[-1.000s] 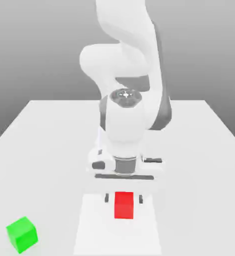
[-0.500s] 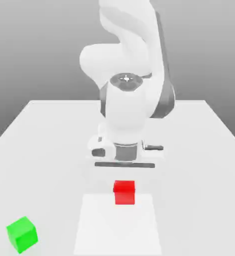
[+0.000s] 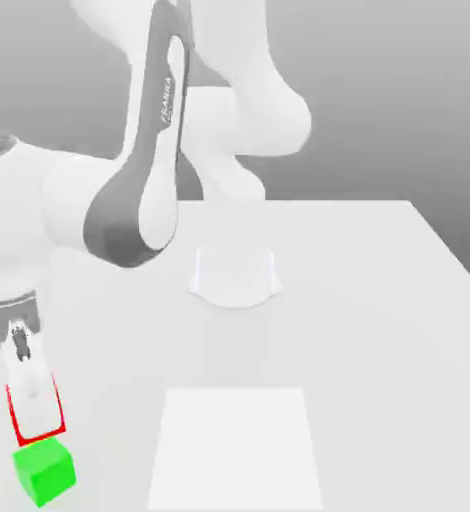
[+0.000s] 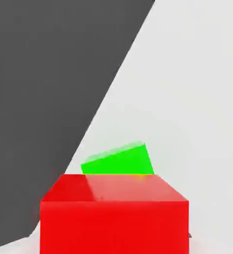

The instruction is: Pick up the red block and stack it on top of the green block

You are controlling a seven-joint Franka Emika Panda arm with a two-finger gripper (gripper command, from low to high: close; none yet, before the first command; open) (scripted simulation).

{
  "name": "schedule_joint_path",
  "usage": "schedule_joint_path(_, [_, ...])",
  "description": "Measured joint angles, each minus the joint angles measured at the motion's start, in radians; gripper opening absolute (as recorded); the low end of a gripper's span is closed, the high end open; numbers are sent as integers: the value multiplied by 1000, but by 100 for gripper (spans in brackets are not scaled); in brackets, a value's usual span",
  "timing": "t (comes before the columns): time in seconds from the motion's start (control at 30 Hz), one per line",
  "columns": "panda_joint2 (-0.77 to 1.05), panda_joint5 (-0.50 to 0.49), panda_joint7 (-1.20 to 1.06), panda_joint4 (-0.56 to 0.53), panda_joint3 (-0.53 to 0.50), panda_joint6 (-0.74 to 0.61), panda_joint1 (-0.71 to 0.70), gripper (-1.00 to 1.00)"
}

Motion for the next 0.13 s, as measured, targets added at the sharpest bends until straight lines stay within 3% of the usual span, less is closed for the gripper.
schedule_joint_path(0.03, [18, 7, -4, 2, 5, 16, -4, 100])
schedule_joint_path(0.13, [18, 7, -4, 2, 5, 16, -4, 100])
